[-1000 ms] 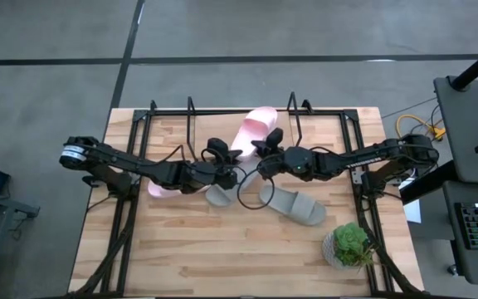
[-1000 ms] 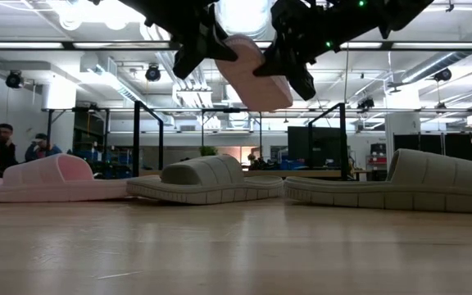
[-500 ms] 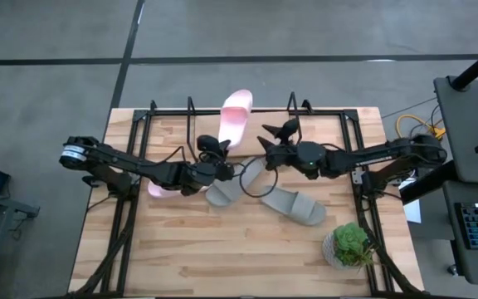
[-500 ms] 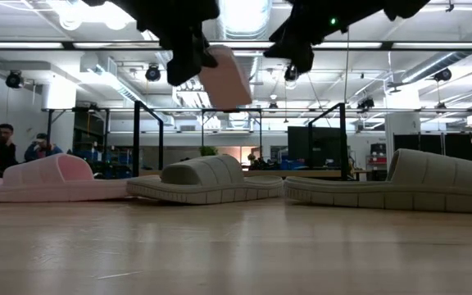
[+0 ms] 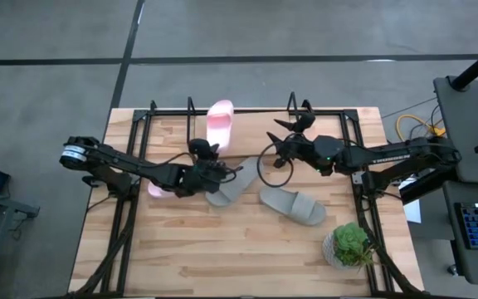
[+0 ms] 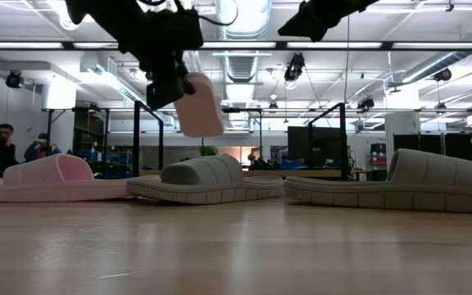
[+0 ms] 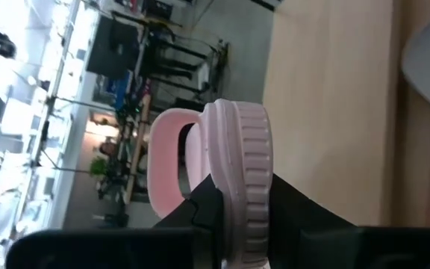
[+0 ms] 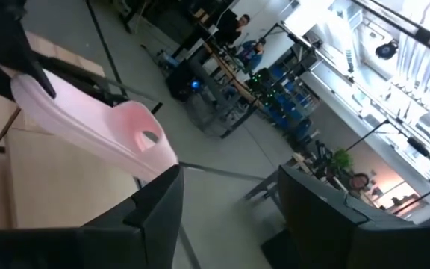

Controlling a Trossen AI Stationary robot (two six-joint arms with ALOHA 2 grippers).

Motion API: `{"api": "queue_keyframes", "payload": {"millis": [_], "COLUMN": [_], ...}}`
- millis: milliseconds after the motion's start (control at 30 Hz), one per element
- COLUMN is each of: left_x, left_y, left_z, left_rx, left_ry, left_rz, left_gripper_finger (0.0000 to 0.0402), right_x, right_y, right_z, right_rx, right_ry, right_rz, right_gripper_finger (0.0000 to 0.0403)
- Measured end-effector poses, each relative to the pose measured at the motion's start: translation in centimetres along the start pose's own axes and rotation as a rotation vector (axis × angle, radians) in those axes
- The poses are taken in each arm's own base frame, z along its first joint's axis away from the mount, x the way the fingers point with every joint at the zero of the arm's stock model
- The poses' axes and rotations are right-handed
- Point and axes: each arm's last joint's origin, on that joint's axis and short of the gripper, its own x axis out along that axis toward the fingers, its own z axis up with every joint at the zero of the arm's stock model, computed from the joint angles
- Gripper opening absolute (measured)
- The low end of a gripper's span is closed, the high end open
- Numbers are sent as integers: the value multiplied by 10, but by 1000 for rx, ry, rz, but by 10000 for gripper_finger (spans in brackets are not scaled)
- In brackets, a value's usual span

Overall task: Pick and place slides into the shelf
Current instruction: Put the right pink slides on the shelf

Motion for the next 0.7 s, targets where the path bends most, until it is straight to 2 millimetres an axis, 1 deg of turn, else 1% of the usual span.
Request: {"api": "queue_keyframes", "payload": {"millis": [200, 467, 700], "left_x": [1, 9, 16], "left_y": [-5, -16, -18], "left_z": [-8, -26, -33], "left_rx": [-35, 3, -5], "left_ry": [31, 77, 97], "left_rz": [-12, -12, -9], "left_gripper_finger": [39, 38, 38], "right_x": [1, 1, 1], "right_y": [2, 2, 3], "right_z": [-1, -1, -2], "right_rx": [-14, 3, 2], "right_ry": [11, 10, 11], "right_rz": [11, 13, 15], "right_gripper_finger": [207, 207, 207]}}
